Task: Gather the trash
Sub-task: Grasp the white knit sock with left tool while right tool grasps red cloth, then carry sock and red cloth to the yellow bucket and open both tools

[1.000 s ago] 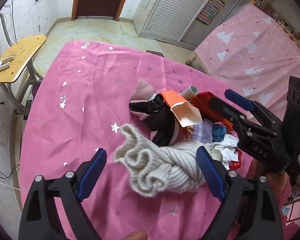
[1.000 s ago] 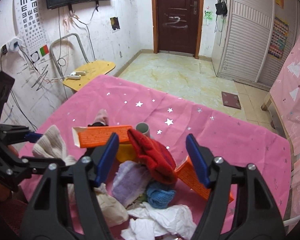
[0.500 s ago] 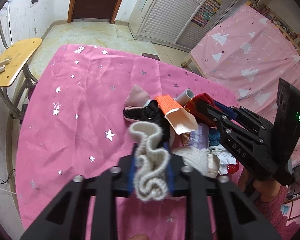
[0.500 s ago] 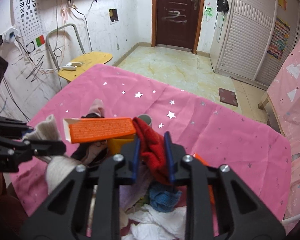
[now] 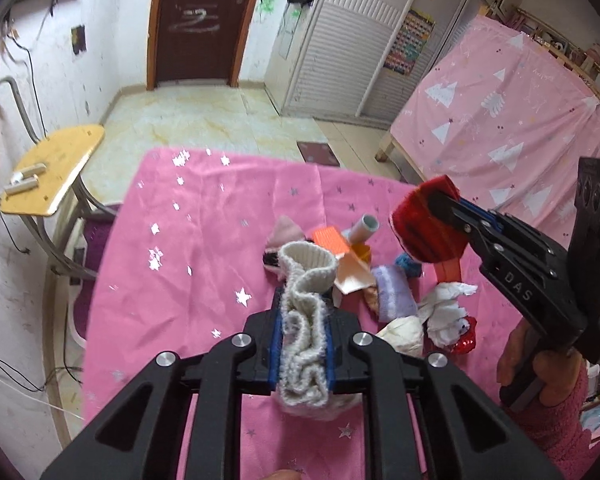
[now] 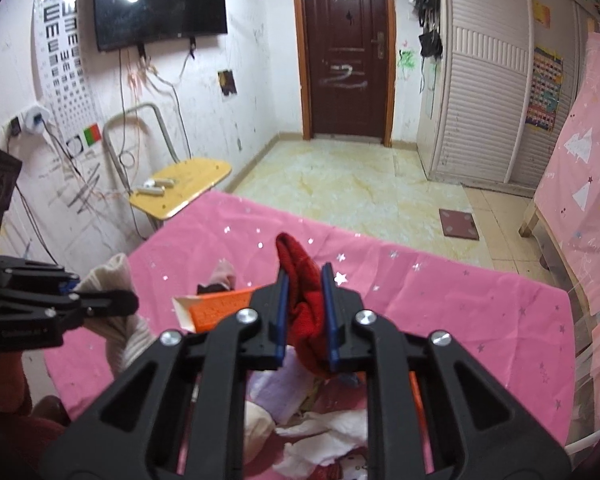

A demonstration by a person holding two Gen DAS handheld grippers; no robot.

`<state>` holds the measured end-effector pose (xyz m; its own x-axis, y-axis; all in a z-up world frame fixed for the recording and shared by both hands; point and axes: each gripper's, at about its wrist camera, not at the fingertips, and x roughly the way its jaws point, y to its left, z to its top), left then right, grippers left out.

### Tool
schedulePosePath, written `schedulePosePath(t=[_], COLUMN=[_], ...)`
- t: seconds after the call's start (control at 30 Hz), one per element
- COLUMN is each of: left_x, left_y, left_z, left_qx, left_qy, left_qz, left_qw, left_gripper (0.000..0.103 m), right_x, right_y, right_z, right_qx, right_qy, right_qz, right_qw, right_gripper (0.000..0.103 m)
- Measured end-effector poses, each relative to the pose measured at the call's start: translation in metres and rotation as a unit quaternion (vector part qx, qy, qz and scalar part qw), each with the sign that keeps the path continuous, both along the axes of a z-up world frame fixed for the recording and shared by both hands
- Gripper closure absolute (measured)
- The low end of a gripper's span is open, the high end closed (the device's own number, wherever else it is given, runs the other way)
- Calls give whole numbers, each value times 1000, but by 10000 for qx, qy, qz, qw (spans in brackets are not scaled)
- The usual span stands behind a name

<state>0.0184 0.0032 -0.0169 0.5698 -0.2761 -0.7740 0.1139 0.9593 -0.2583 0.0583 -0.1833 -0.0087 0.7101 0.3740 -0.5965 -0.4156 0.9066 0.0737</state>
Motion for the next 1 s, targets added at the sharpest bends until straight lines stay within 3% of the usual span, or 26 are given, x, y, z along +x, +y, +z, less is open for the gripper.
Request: schedulePosePath(t=[0.27, 0.5, 0.8, 1.0], left_x=[-5, -8, -10, -16], left_y=[-9, -42, -132, -205], left_z=[39, 65, 89, 90], left_qx=[288, 495, 735, 684], left_qy=[-466, -753, -1046, -952], left_qz=[65, -198, -1126, -1952], left_qw=[9985, 9957, 9854, 9737], left_gripper=[95, 95, 95, 95], right_x=[-19, -36, -64, -89], right_y=[-38, -83, -156, -214], right_z=[22, 29, 26, 14], right_qx=[414, 621, 699, 643], right_qy=[-359, -507, -645, -594], right_qz=[-314, -710, -1452, -2112], right_qw=[9980, 9943, 9848, 9735], right_gripper=[88, 88, 88, 88])
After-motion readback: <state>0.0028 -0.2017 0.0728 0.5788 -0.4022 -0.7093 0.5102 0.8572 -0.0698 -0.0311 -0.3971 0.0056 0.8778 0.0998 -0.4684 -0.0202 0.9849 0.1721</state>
